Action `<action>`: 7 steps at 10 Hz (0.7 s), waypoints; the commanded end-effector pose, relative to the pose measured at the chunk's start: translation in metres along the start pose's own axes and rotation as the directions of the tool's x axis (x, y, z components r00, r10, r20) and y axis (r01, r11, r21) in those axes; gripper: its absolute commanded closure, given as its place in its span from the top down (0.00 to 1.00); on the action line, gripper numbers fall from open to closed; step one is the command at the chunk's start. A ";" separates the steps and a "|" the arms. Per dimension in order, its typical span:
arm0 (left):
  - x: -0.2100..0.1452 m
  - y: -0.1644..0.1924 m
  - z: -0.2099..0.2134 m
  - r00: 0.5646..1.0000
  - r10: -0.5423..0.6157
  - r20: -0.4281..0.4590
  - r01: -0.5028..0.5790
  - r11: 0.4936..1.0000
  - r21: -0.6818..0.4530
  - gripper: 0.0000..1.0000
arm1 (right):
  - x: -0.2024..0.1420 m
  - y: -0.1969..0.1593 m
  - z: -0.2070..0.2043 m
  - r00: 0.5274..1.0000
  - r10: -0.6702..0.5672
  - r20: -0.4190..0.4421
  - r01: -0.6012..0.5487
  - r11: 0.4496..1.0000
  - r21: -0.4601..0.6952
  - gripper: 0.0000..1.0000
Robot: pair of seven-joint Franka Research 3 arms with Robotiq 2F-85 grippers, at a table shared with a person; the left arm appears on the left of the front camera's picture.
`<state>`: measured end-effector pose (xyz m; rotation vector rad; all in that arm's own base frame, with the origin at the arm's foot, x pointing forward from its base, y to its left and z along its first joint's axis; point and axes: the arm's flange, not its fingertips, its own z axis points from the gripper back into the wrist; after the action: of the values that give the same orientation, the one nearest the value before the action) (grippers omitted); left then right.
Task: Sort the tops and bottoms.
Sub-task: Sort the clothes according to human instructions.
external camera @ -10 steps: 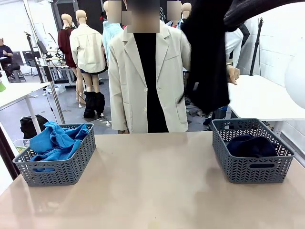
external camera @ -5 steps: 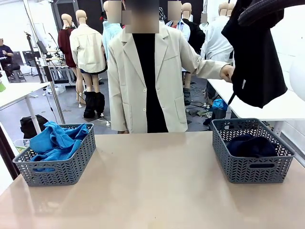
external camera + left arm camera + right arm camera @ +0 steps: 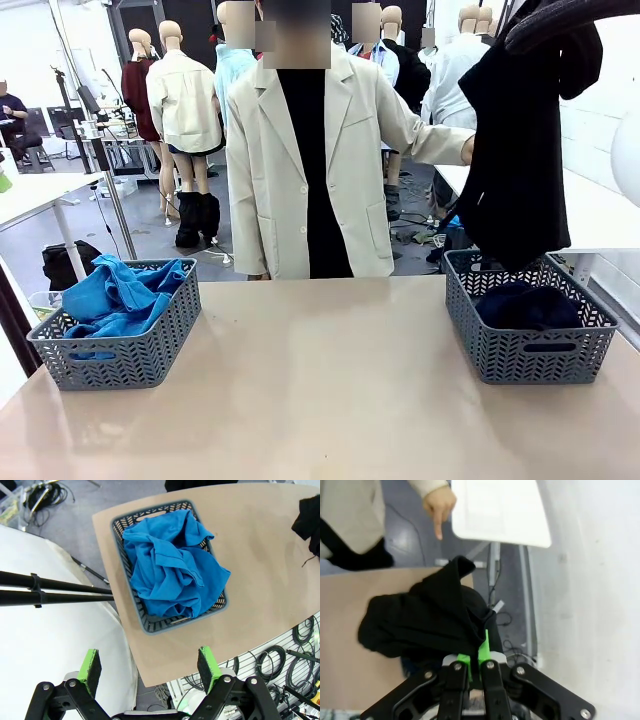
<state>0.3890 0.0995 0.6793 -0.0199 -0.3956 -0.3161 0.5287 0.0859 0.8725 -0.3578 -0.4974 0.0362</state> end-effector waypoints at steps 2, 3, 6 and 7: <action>0.001 -0.001 0.001 1.000 0.013 0.006 -0.013 1.000 0.001 1.00 | -0.137 0.037 -0.102 0.990 0.084 -0.116 -0.077 0.995 0.059 0.00; 0.001 -0.001 0.001 1.000 0.013 0.006 -0.013 1.000 0.001 1.00 | -0.152 0.037 -0.118 0.989 0.064 -0.132 -0.050 0.993 0.107 0.00; 0.001 -0.001 0.001 1.000 0.013 0.006 -0.013 1.000 0.001 1.00 | -0.190 0.023 -0.173 0.960 -0.028 -0.279 0.055 0.995 0.087 0.00; 0.001 -0.001 0.001 1.000 0.013 0.006 -0.013 1.000 0.001 1.00 | -0.206 0.020 -0.179 0.958 -0.021 -0.286 0.054 0.993 0.107 0.00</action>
<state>0.3890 0.0995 0.6792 -0.0200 -0.3955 -0.3159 0.5576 0.0532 0.7618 -0.2685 -0.1755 -0.0065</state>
